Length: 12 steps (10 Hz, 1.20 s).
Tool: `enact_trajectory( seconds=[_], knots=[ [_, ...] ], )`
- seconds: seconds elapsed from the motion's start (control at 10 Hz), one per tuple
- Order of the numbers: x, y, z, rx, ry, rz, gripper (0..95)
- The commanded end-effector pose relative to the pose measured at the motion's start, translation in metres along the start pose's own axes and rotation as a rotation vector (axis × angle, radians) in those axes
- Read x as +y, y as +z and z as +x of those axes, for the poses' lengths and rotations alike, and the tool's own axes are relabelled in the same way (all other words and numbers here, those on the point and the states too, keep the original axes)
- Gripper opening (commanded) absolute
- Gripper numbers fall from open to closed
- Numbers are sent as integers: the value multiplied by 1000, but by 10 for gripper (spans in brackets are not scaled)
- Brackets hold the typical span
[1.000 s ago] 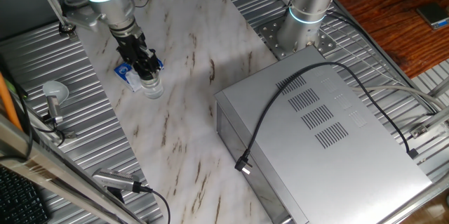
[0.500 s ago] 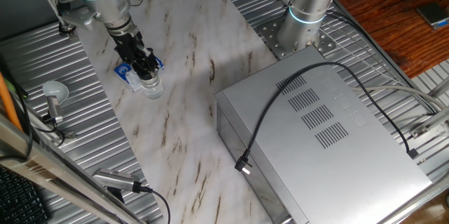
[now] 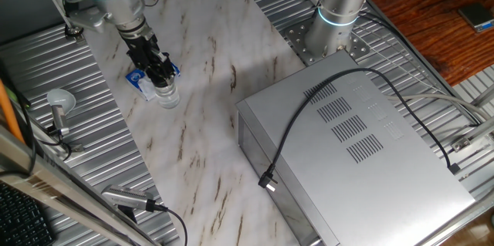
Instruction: Unscrew the lid from the jar
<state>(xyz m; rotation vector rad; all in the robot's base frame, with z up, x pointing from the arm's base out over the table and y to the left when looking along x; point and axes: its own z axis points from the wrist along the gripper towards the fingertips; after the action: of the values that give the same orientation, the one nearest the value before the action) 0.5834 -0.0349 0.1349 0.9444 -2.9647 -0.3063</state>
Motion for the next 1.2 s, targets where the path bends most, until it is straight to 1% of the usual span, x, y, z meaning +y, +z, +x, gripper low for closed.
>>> enact_trajectory(
  seconds=[0.1,1.0,1.1,1.2],
  knots=[
    [1,0,1,0,0,1,190],
    [1,0,1,0,0,1,190],
    [-3,11,2,-3,-64,1,760],
    [-3,11,2,-3,-65,2,760]
  ],
)
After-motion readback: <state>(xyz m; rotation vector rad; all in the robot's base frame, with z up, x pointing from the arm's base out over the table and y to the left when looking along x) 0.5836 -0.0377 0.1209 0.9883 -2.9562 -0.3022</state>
